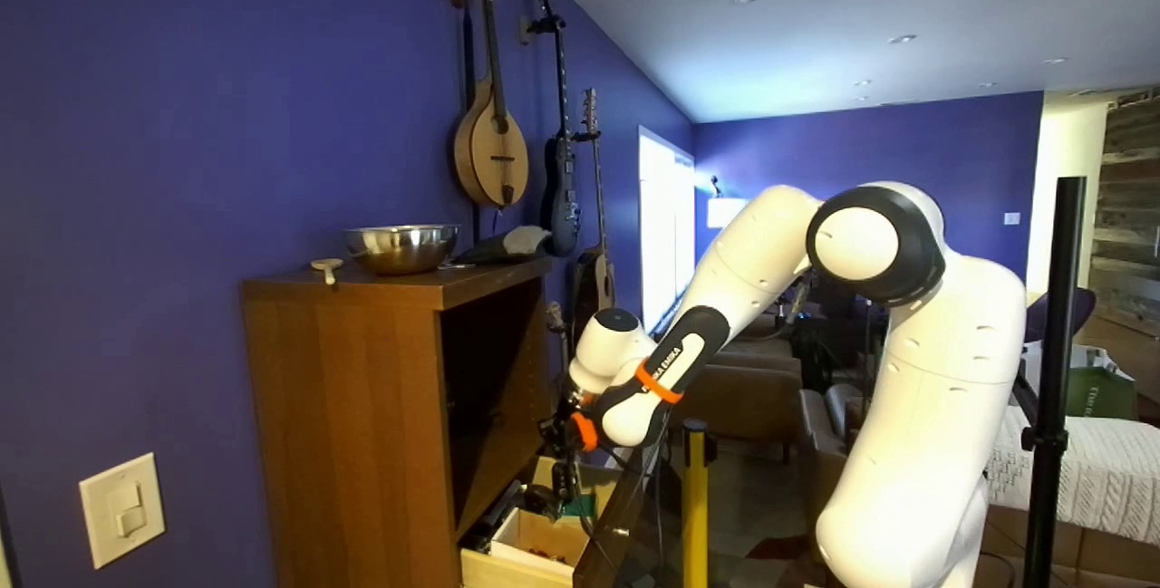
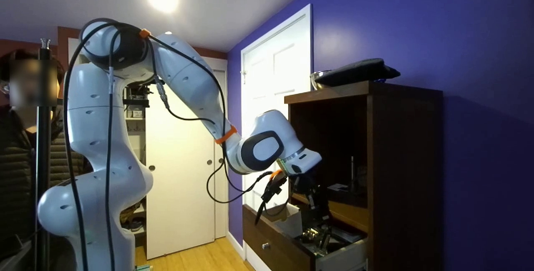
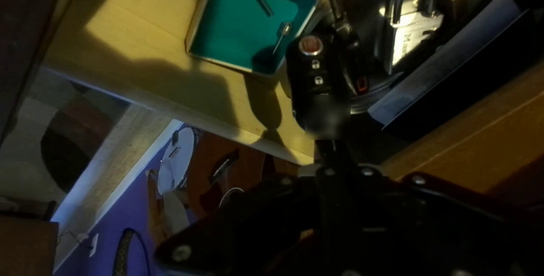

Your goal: Take the keys off of the shelf then put it into the drawer

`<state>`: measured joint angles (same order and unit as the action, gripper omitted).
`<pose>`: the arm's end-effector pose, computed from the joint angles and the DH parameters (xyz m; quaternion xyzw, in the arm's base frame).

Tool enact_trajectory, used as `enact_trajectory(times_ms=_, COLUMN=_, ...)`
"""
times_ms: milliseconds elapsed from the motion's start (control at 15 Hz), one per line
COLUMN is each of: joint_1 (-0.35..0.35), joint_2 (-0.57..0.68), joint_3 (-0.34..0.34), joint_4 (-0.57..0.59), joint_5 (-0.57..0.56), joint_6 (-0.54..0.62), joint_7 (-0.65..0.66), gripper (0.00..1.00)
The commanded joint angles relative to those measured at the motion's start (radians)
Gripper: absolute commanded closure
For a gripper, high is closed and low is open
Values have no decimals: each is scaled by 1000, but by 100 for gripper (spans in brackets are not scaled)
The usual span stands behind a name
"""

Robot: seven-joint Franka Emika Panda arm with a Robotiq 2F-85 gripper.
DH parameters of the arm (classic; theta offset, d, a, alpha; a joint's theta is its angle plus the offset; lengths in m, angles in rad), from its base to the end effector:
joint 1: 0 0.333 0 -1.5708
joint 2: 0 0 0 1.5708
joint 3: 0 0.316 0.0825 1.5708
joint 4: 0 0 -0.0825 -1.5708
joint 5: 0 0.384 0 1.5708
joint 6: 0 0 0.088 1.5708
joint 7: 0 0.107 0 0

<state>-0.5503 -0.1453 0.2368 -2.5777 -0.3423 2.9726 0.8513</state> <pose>0.4602 -0.1249 0.3681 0.8792 -0.3904 0.2725 0.0167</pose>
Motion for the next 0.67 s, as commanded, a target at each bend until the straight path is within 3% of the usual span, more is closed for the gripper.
enact_trajectory(times_ms=0, joint_1=-76, joint_2=57, joint_3=55, joint_4=69, joint_5=-139, joint_6=20, joint_7=154, gripper=99)
enact_trajectory(times_ms=600, joint_1=-84, joint_2=181, joint_3=62, joint_4=175, joint_5=-357, joint_6=-5, joint_7=381, gripper=99)
